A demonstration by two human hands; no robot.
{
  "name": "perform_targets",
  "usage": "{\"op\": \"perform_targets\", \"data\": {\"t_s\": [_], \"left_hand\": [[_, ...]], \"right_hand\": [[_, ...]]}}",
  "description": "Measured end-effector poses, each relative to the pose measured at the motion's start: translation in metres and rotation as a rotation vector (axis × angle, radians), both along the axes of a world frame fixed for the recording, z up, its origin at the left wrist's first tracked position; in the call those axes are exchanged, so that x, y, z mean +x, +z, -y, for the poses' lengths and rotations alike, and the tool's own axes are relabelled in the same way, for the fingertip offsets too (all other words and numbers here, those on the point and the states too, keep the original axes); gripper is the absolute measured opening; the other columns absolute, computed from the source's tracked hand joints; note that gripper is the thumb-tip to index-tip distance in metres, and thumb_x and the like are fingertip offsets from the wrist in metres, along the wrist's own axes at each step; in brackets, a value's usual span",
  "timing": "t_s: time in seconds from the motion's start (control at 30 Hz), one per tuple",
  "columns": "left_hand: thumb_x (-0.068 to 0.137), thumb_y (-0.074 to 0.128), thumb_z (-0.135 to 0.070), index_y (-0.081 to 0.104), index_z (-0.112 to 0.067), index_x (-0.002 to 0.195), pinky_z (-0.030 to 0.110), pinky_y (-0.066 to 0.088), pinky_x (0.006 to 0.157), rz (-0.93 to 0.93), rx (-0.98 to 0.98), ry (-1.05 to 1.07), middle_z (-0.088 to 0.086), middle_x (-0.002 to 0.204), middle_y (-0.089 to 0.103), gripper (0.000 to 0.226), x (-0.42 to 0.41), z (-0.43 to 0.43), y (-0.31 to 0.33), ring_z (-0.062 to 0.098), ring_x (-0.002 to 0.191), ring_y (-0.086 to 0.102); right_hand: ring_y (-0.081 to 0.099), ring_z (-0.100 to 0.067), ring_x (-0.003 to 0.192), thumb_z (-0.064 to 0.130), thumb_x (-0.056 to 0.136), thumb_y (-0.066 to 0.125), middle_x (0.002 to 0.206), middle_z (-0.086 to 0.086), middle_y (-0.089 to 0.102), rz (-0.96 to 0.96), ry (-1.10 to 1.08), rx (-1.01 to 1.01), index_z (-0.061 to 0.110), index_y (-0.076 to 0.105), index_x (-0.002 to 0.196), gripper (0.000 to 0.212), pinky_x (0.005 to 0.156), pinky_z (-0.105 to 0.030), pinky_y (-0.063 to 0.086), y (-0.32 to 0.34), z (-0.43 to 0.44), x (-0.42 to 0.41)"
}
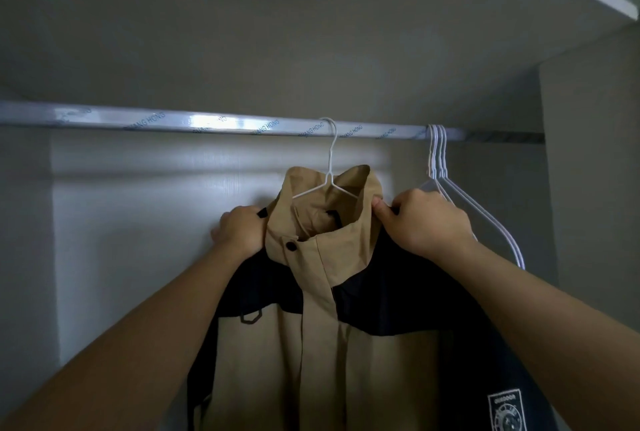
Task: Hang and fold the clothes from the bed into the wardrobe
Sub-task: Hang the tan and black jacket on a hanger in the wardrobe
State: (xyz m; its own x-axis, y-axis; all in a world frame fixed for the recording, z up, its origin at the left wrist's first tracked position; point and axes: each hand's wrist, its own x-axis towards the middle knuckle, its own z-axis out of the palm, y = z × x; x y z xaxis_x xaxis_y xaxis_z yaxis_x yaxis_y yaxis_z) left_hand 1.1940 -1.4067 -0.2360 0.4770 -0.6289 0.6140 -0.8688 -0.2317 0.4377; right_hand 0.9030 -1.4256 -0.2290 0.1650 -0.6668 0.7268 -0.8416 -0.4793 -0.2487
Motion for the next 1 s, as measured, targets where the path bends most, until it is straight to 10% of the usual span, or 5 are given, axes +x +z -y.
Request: {"op": "perform_targets", "data": {"t_s": [0.33, 0.57, 0.73, 0.87, 1.0], "left_hand": [[0.098, 0.045, -0.028, 0.065, -0.009, 0.091, 0.032, 0.043, 0.077, 0.441, -0.763, -0.434, 0.003, 0.093, 0.061, 0.029, -0.065, -0.047, 0.017, 0.020, 0.087, 0.055], [0.079, 0.040, -0.016, 0.066, -0.009, 0.112, 0.042, 0.046, 0.093, 0.769, -0.173, -0.582, 0.002, 0.112, 0.068, 0.042, -0.124, -0.066, 0.043, 0.026, 0.108, 0.060], [0.072, 0.046, -0.020, 0.060, -0.016, 0.101, 0.034, 0.046, 0.078, 0.668, -0.534, -0.572, -0.004, 0.097, 0.060, 0.032, -0.139, -0.087, 0.040, 0.017, 0.087, 0.056], [0.072, 0.056, -0.025, 0.061, -0.035, 0.119, 0.038, 0.026, 0.110, 1.176, 0.076, -0.351, -0.017, 0.129, 0.058, 0.049, -0.136, -0.088, 0.055, 0.016, 0.135, 0.039], [0.081, 0.053, -0.020, 0.066, -0.033, 0.102, 0.032, 0.026, 0.103, 1.446, 0.264, -0.149, -0.015, 0.103, 0.066, 0.029, -0.129, -0.084, 0.047, 0.016, 0.119, 0.047]], "right_hand": [[0.061, -0.028, 0.084, 0.051, 0.099, 0.037, 0.088, -0.005, 0.062, -0.264, 0.112, 0.021, 0.024, 0.054, 0.079, 0.038, 0.074, -0.039, 0.051, -0.005, -0.030, -0.044], [0.061, -0.023, 0.081, 0.047, 0.098, 0.045, 0.083, -0.001, 0.066, 0.059, 0.343, 0.054, 0.019, 0.065, 0.091, 0.035, 0.067, -0.035, 0.046, -0.034, -0.070, -0.044], [0.059, -0.022, 0.068, 0.047, 0.098, 0.046, 0.068, -0.004, 0.061, 0.260, 0.409, 0.132, 0.013, 0.057, 0.071, 0.045, 0.054, -0.031, 0.039, -0.053, -0.087, -0.029], [0.056, -0.019, 0.056, 0.034, 0.092, 0.051, 0.066, -0.004, 0.059, 0.201, 0.471, 0.244, 0.012, 0.052, 0.067, 0.032, 0.044, -0.025, 0.036, -0.052, -0.088, -0.012], [0.048, -0.012, 0.052, 0.023, 0.095, 0.043, 0.064, 0.001, 0.052, 0.131, 0.528, 0.197, 0.019, 0.042, 0.069, 0.026, 0.041, -0.016, 0.034, -0.055, -0.098, 0.007]]}}
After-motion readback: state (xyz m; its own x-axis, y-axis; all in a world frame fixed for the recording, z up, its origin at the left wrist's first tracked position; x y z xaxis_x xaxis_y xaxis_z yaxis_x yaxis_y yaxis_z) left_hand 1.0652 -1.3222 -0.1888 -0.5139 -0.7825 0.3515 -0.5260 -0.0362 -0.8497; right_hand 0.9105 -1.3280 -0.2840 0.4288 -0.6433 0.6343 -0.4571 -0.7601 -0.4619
